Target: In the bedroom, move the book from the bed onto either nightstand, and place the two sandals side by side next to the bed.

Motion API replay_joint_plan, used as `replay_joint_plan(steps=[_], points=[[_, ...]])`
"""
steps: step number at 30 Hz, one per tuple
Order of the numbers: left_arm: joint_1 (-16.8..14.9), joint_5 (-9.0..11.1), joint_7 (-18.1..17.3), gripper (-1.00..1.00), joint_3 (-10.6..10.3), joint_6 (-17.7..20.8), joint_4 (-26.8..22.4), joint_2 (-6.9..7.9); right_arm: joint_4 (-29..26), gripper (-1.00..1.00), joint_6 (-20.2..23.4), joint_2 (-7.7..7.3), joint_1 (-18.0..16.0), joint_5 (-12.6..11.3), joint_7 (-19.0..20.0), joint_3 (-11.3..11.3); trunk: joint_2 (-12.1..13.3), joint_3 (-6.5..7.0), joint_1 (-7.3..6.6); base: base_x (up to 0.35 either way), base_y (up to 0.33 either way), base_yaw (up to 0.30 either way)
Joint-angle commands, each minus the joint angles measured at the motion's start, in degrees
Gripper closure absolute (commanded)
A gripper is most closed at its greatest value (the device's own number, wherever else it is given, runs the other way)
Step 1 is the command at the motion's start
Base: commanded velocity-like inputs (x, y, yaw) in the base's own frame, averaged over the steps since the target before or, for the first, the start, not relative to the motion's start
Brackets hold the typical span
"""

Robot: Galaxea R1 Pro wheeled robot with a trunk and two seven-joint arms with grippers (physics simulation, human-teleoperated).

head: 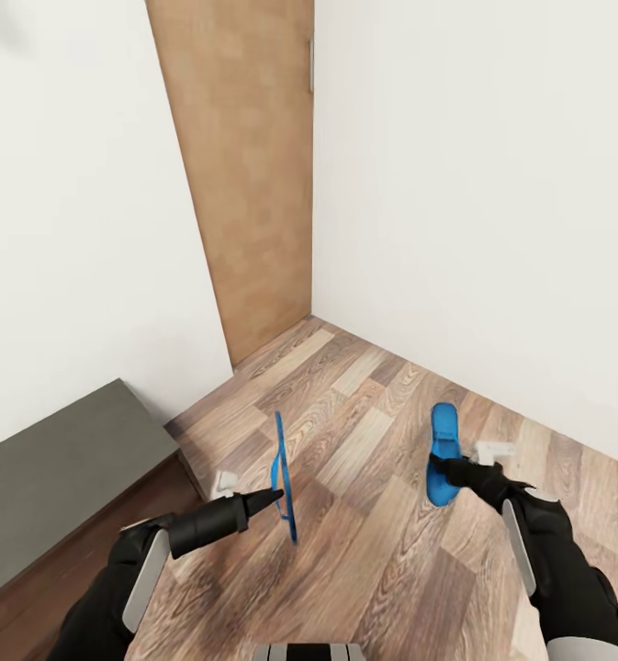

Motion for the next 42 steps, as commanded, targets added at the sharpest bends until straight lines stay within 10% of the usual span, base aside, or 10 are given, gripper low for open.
replay_joint_plan(steps=[1, 5, 10, 19, 25, 31, 42], points=[[0.0, 0.1, -0.2, 1.00, -0.1, 0.4, 0.8, -0.05, 0.6, 1.00, 1.6, -0.91, 0.0, 0.3, 3.8, -0.1, 0.0, 0.19, -0.04, 0.000, 0.000, 0.000], [0.2, -0.1, -0.2, 1.00, -1.7, -0.1, 3.3, -0.01, 6.4, 1.00, 3.4, -3.49, 0.0, 0.3, 19.4, -0.2, 0.1, 1.07, -0.14, 0.000, 0.000, 0.000], [0.6, -1.6, -0.1, 1.00, -3.5, -4.5, 9.3, 0.04, 17.2, 1.00, 3.7, -6.92, 0.1, 0.4, 25.5, -0.3, 0.1, 2.18, -0.27, 0.000, 0.000, 0.000], [0.7, -4.9, 0.3, 1.00, -3.8, -15.4, 26.5, 0.27, 34.6, 1.00, 2.3, -8.01, 0.2, 0.3, 26.2, -0.2, 0.2, 4.17, -0.50, 0.000, 0.000, 0.000], [0.7, -6.4, 5.9, 1.00, -3.6, -29.7, 39.3, 0.33, 46.7, 1.00, -8.4, -7.98, 0.2, 0.4, 26.2, -0.2, 0.3, 5.50, -0.66, 0.000, 0.000, 0.000], [0.7, -6.6, 14.3, 1.00, -3.7, -31.6, 40.8, 0.22, 48.3, 1.00, -12.2, -7.93, 0.2, 0.4, 26.2, -0.2, 1.6, 6.71, -1.39, 0.000, 0.000, 0.000], [0.7, -6.6, 17.1, 1.00, -3.8, -31.9, 41.3, 0.24, 55.2, 1.00, -19.5, -7.40, 0.2, 0.9, 26.2, -0.1, 6.0, 8.68, -3.81, 0.000, 0.000, 0.000]])
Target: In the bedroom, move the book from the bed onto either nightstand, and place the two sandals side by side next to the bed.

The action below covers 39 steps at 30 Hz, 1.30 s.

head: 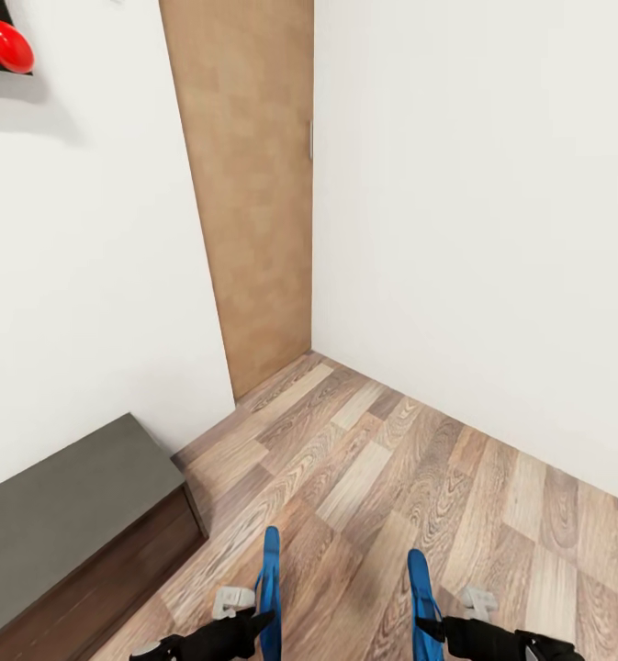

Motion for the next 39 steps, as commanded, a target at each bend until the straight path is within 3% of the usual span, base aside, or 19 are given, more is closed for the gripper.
replay_joint_plan(steps=[1, 4, 32, 39], points=[[0.0, 0.2, -0.2, 1.00, 0.1, 0.3, 0.3, -0.04, 0.2, 1.00, -0.4, 0.04, 0.0, 0.4, 0.3, -0.5, 0.4, 0.14, -0.24, 0.000, 0.000, 0.000], [0.0, 0.2, -0.2, 1.00, 0.1, 0.2, 1.1, -0.10, 0.5, 1.00, -1.9, 0.05, 0.0, 0.4, 0.3, -0.5, 1.6, 0.67, -0.90, 0.000, 0.000, 0.000], [0.0, 0.4, -0.3, 1.00, 0.2, 0.2, 1.4, -0.04, 0.7, 1.00, -2.4, 0.05, 0.0, 0.0, 0.1, -0.5, 1.6, 0.67, -0.90, 0.000, 0.000, 0.000], [0.0, 0.3, -0.3, 1.00, 0.1, 0.3, 1.4, -0.11, 0.6, 1.00, -2.4, 0.05, 0.0, 0.0, 0.1, -0.5, 4.4, 1.93, -2.43, 0.000, 0.000, 0.000]])
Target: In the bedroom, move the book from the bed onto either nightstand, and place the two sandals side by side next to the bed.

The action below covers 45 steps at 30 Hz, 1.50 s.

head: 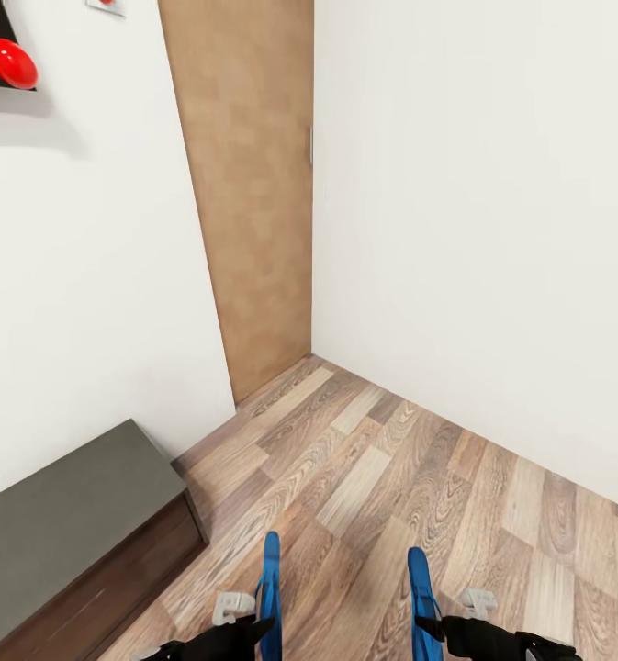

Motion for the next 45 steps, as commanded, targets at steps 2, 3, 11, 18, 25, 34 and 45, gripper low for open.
replay_joint_plan(steps=[2, 3, 11, 18, 25, 34, 45], points=[[0.0, 0.2, -0.3, 1.00, 0.1, 0.3, 0.0, -0.02, -0.1, 1.00, 0.5, 0.04, 0.0, 0.4, 0.3, -0.5, 0.8, 0.31, -0.46, 0.000, 0.000, 0.000], [0.0, 0.2, -0.3, 1.00, 0.1, 0.3, 0.0, -0.03, -0.1, 1.00, 0.5, 0.04, 0.0, 0.4, 0.3, -0.5, 1.2, 0.49, -0.68, 0.000, 0.000, 0.000], [0.0, 0.2, -0.3, 1.00, 0.1, 0.3, 0.0, -0.03, -0.1, 1.00, 0.5, 0.04, 0.0, 0.4, 0.4, -0.5, 4.4, 1.93, -2.43, 0.000, 0.000, 0.000], [0.0, 0.3, -0.3, 1.00, 0.1, 0.2, 0.0, 0.06, -0.1, 1.00, 0.5, 0.04, 0.0, 0.4, 0.5, -0.5, 4.4, 1.93, -2.43, 0.000, 0.000, 0.113], [0.0, 0.3, -0.4, 1.00, 0.1, 0.2, 0.0, 0.06, -0.1, 1.00, 0.5, 0.04, 0.0, 0.4, 0.5, -0.5, 4.4, 1.93, -2.43, 0.000, 0.000, 0.283], [0.0, 0.3, -0.3, 1.00, 0.1, 0.2, 0.0, 0.06, -0.1, 1.00, 0.5, 0.04, 0.0, 0.4, 0.5, -0.5, 4.4, 1.93, -2.43, 0.000, 0.000, 0.292], [0.0, 0.3, -0.3, 1.00, 0.1, 0.2, 0.0, 0.01, -0.1, 1.00, 0.5, 0.04, 0.0, 0.4, 0.5, -0.5, 4.4, 1.93, -2.43, 0.000, 0.000, 0.292]])
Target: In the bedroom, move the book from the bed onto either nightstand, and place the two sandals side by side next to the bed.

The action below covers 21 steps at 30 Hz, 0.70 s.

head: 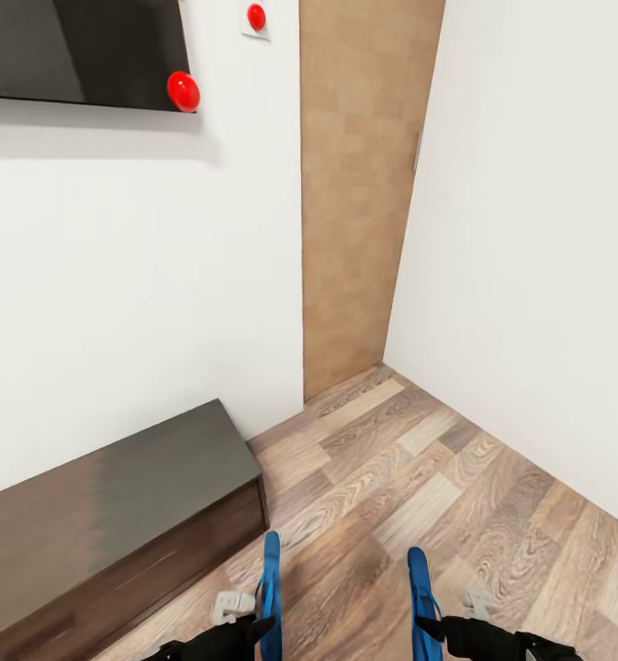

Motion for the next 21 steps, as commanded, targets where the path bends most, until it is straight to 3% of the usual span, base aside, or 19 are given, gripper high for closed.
replay_joint_plan(steps=[1, 21], points=[[0.0, 0.2, -0.3, 1.00, 0.1, 0.3, 0.0, -0.04, -0.1, 1.00, 0.5, 0.03, 0.0, 0.3, 0.3, -0.5, 0.0, -0.05, -0.01, 0.000, 0.000, 0.292], [0.0, 0.2, -0.3, 1.00, 0.1, 0.3, 0.0, -0.06, -0.1, 1.00, 0.5, 0.03, 0.0, 0.3, 0.3, -0.5, 0.0, -0.05, -0.01, 0.000, 0.000, 0.292]])
